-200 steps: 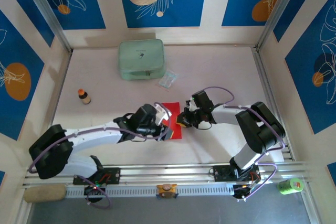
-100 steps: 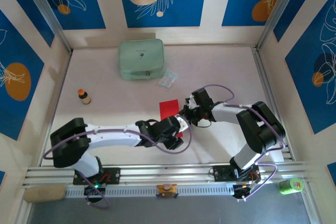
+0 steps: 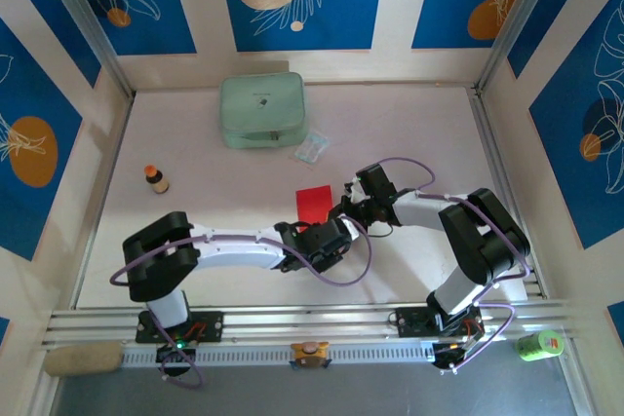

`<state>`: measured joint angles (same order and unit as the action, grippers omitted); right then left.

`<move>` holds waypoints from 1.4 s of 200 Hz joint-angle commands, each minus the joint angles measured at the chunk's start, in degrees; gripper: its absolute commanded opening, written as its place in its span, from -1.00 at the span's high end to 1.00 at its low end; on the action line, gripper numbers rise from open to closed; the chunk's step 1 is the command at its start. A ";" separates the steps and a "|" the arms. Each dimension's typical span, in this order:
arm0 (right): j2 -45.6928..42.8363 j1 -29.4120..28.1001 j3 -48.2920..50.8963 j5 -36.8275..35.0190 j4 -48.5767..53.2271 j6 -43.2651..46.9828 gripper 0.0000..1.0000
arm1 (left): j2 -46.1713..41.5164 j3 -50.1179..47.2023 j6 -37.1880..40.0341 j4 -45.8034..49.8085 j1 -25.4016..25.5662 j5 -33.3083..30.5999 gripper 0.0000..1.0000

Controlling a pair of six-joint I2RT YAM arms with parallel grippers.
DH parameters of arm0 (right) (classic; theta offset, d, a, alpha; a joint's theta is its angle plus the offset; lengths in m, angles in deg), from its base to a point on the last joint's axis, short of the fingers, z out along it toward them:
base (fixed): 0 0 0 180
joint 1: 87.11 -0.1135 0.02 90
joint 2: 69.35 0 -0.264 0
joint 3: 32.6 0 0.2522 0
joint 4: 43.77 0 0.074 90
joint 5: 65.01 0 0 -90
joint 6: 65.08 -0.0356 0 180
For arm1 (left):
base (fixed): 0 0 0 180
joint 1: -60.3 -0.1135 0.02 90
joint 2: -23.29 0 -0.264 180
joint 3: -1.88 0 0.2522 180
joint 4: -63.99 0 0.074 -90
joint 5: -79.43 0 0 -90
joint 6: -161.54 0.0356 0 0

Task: Fold a paper plane with a square sheet of paper (pick it up from the middle)
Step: Fold the triangle a second time at the center of the table.

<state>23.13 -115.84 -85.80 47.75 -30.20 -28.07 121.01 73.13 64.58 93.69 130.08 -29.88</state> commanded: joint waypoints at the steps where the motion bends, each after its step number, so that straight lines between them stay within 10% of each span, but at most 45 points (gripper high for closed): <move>1: 0.05 0.39 -1.11 1.32 1.68 -0.35 0.80 | 0.01 1.04 0.28 1.29 0.49 -1.09 0.01; 90: -4.09 0.95 0.45 -1.31 3.19 -0.39 0.56 | -4.04 -2.26 -3.83 -2.28 -0.36 2.98 1.00; 126: -11.35 2.81 2.54 -7.25 8.18 -0.22 0.25 | -5.97 -4.95 -9.84 -6.78 -6.45 17.59 1.00; 192: -25.43 3.41 8.30 -18.39 10.66 1.98 0.25 | -5.01 -8.36 -18.50 -17.09 -13.20 35.39 1.00; 280: -23.81 1.10 13.40 -9.03 3.99 -1.29 0.84 | -4.45 -10.47 -21.63 -19.52 -16.05 37.28 1.00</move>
<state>-1.63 -113.48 -74.06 35.60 -23.20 -27.83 116.59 63.39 43.49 74.48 114.95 5.96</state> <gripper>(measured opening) 0.104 0.064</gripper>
